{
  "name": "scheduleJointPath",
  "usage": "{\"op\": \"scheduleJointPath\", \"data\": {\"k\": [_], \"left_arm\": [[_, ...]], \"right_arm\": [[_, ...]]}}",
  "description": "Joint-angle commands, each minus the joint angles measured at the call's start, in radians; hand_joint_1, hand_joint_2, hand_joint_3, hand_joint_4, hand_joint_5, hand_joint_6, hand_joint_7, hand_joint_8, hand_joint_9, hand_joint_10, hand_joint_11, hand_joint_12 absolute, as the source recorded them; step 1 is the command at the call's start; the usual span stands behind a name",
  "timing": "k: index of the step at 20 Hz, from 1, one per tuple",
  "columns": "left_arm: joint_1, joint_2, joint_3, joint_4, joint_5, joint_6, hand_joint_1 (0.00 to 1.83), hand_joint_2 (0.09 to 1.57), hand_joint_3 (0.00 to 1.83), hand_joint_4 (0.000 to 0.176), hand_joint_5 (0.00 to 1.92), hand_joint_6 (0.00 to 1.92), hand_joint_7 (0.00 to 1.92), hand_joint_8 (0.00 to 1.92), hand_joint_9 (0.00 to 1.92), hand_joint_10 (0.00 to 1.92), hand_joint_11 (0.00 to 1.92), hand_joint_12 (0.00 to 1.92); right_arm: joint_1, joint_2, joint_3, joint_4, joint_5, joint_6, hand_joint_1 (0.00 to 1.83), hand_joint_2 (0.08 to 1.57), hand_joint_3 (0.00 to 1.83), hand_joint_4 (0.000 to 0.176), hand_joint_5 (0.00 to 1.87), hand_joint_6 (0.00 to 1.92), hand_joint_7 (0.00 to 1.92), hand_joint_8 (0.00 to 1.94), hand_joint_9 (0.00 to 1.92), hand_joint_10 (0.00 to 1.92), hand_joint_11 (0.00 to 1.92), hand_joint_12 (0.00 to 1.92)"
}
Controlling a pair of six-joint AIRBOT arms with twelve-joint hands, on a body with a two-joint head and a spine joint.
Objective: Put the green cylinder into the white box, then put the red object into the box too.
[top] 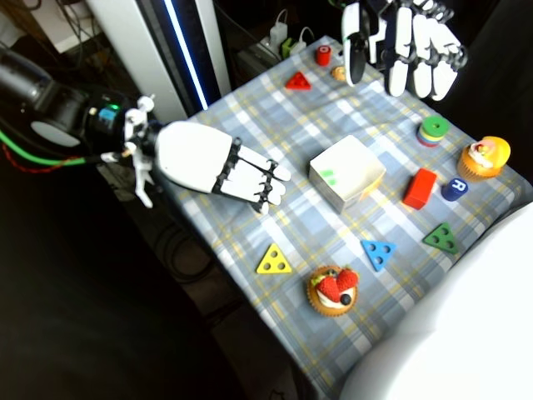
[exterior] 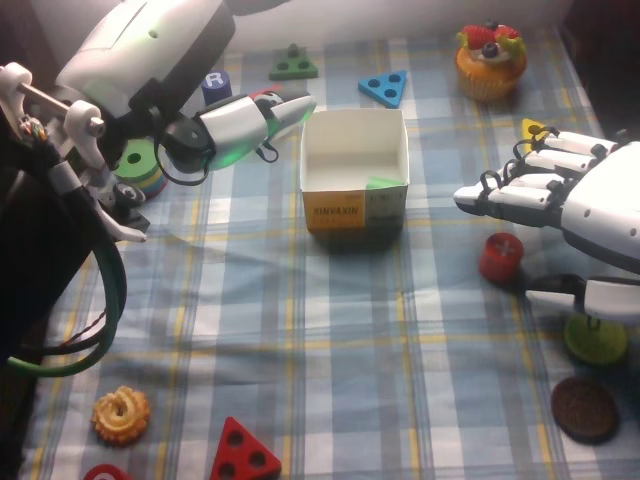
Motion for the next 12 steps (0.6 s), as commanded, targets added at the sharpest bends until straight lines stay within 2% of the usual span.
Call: {"op": "scheduleJointPath", "data": {"k": [1, 2, 3, 7, 9, 10, 11, 12], "left_arm": [[-0.004, 0.004, -0.004, 0.042, -0.126, -0.005, 1.06, 1.2, 0.0, 0.0, 0.43, 0.03, 0.33, 0.01, 0.03, 0.53, 0.0, 1.03], [-0.001, 0.007, -0.006, 0.042, -0.133, -0.005, 1.06, 1.19, 0.0, 0.0, 0.42, 0.01, 0.33, 0.01, 0.04, 0.51, 0.0, 0.8], [-0.001, 0.007, -0.007, 0.041, -0.136, -0.005, 1.06, 1.19, 0.0, 0.0, 0.42, 0.01, 0.33, 0.0, 0.04, 0.49, 0.0, 0.72], [-0.001, 0.011, -0.007, 0.041, -0.138, -0.005, 1.08, 1.18, 0.0, 0.0, 0.44, 0.01, 0.35, 0.0, 0.1, 0.41, 0.0, 0.81], [-0.001, 0.011, -0.008, 0.041, -0.14, -0.005, 1.06, 1.19, 0.0, 0.0, 0.45, 0.01, 0.35, 0.0, 0.09, 0.41, 0.0, 0.84], [-0.001, 0.013, -0.009, 0.041, -0.143, -0.005, 1.05, 1.19, 0.0, 0.0, 0.45, 0.0, 0.35, 0.0, 0.08, 0.41, 0.0, 0.87], [0.0, 0.014, -0.01, 0.041, -0.144, -0.005, 1.05, 1.19, 0.0, 0.0, 0.45, 0.0, 0.35, 0.0, 0.09, 0.4, 0.0, 0.91], [0.0, 0.014, -0.01, 0.041, -0.144, -0.005, 1.04, 1.2, 0.0, 0.0, 0.44, 0.0, 0.34, 0.0, 0.08, 0.38, 0.0, 0.85]], "right_arm": [[0.019, -0.007, 0.006, -0.002, 0.105, 0.001, 0.86, 1.26, 0.0, 0.0, 0.29, 0.01, 0.41, 0.01, 0.1, 0.68, 0.0, 1.32], [0.024, -0.015, 0.011, -0.003, 0.099, 0.001, 0.84, 1.27, 0.0, 0.0, 0.33, 0.02, 0.43, 0.01, 0.09, 0.77, 0.0, 1.37], [0.027, -0.02, 0.014, -0.005, 0.095, 0.001, 0.86, 1.27, 0.0, 0.0, 0.36, 0.03, 0.49, 0.03, 0.09, 0.89, 0.0, 1.45], [0.033, -0.04, 0.026, -0.007, 0.081, 0.001, 0.86, 1.28, 0.0, 0.0, 0.45, 0.07, 0.61, 0.1, 0.11, 1.13, 0.0, 1.64], [0.034, -0.048, 0.031, -0.008, 0.075, 0.001, 0.89, 1.28, 0.0, 0.0, 0.53, 0.31, 0.62, 0.47, 0.21, 1.26, 0.0, 1.72], [0.036, -0.056, 0.036, -0.008, 0.069, 0.001, 1.07, 1.28, 0.0, 0.0, 0.58, 1.24, 0.73, 1.23, 0.31, 1.34, 0.0, 1.81], [0.037, -0.059, 0.038, -0.008, 0.065, 0.001, 1.11, 1.28, 0.0, 0.0, 0.63, 1.4, 0.73, 1.42, 0.37, 1.38, 0.0, 1.85], [0.04, -0.061, 0.039, -0.009, 0.065, 0.001, 1.13, 1.27, 0.0, 0.0, 0.68, 1.36, 0.73, 1.51, 0.41, 1.5, 0.0, 1.91]]}}
